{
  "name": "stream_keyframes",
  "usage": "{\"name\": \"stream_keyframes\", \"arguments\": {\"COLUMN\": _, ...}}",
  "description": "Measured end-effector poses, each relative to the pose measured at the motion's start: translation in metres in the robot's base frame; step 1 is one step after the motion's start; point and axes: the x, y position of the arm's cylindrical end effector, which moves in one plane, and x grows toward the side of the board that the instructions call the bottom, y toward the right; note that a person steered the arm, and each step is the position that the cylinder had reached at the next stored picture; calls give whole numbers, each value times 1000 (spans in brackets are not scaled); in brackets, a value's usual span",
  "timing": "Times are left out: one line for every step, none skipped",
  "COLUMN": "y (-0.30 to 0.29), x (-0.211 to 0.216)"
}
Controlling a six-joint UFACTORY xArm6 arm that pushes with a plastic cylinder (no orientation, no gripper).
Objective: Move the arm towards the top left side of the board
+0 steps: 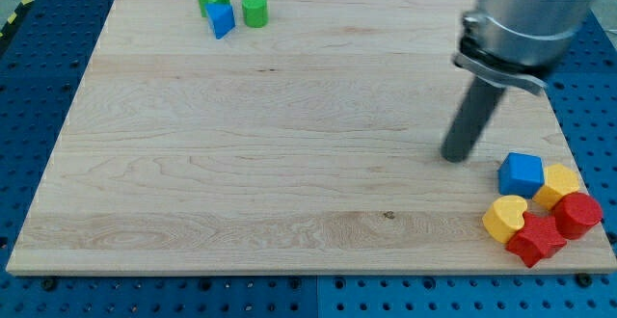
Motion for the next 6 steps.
{"name": "stream_keyframes", "arguments": {"y": -30, "x": -28}}
{"name": "stream_keyframes", "arguments": {"y": -30, "x": -28}}
{"name": "stream_keyframes", "arguments": {"y": -62, "x": -41}}
{"name": "stream_keyframes", "arguments": {"y": -159, "x": -77}}
{"name": "stream_keyframes", "arguments": {"y": -275, "x": -110}}
{"name": "stream_keyframes", "arguments": {"y": -367, "x": -142}}
